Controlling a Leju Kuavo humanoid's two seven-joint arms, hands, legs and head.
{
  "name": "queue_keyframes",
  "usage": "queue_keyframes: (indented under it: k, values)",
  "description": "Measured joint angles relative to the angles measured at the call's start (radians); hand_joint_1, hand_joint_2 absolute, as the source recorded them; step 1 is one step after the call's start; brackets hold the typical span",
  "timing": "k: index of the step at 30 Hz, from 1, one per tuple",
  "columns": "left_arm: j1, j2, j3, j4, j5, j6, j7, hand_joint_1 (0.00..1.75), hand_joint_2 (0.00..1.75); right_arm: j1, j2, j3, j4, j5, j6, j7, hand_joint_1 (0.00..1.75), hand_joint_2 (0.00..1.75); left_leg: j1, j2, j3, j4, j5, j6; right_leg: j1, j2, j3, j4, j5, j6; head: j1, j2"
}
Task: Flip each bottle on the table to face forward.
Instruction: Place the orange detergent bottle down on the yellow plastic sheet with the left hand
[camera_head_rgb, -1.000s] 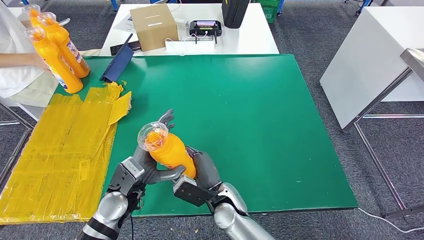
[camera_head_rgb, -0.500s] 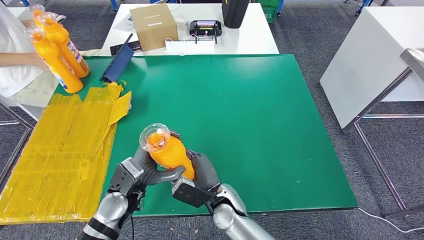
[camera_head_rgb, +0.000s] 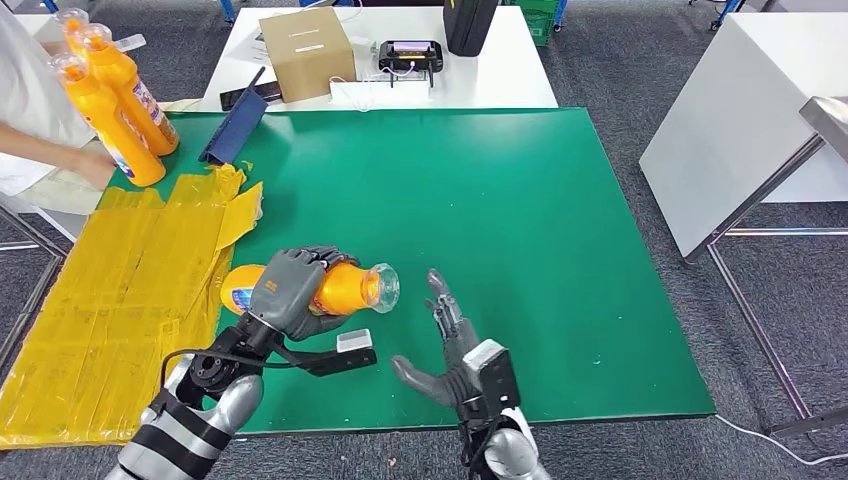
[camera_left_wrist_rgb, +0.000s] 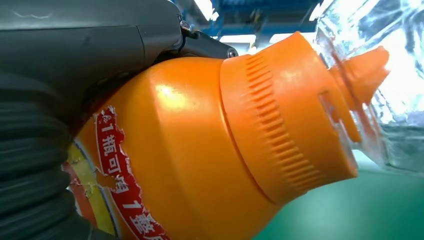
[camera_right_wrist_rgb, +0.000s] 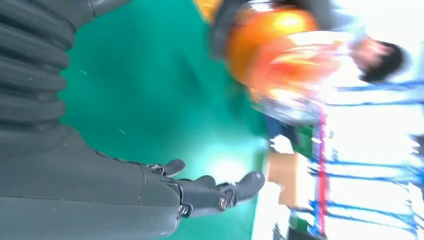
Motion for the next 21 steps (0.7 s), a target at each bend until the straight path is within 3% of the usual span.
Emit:
queue_keyframes:
  k: [7, 15, 21]
  values:
    - [-0.149, 0.069, -0.070, 0.227, -0.276, -0.121, 0.172, 1.75, 1.75, 0.071, -0.009, -0.130, -0.242, -0.005, 0.015, -0.018, 0.00, 1.75, 0.000, 0.001, 0.000, 0.000, 0.001, 0.000, 0.000, 0.000, 0.000, 0.000, 0.002, -0.002, 0.000, 0.000]
    - [-0.266, 0.110, -0.121, 0.482, -0.298, -0.180, 0.213, 1.75, 1.75, 0.096, -0.010, -0.170, -0.348, 0.013, 0.014, -0.028, 0.00, 1.75, 0.000, 0.004, -0.001, 0.000, 0.001, 0.000, 0.001, 0.002, 0.000, 0.000, 0.002, -0.002, 0.000, 0.000]
    - [-0.354, 0.122, -0.086, 0.736, -0.268, -0.163, 0.255, 1.75, 1.75, 0.087, -0.010, -0.165, -0.353, 0.022, 0.014, -0.024, 0.00, 1.75, 0.000, 0.005, -0.001, 0.000, 0.002, -0.001, 0.001, 0.003, -0.001, 0.001, 0.002, -0.003, 0.000, 0.000]
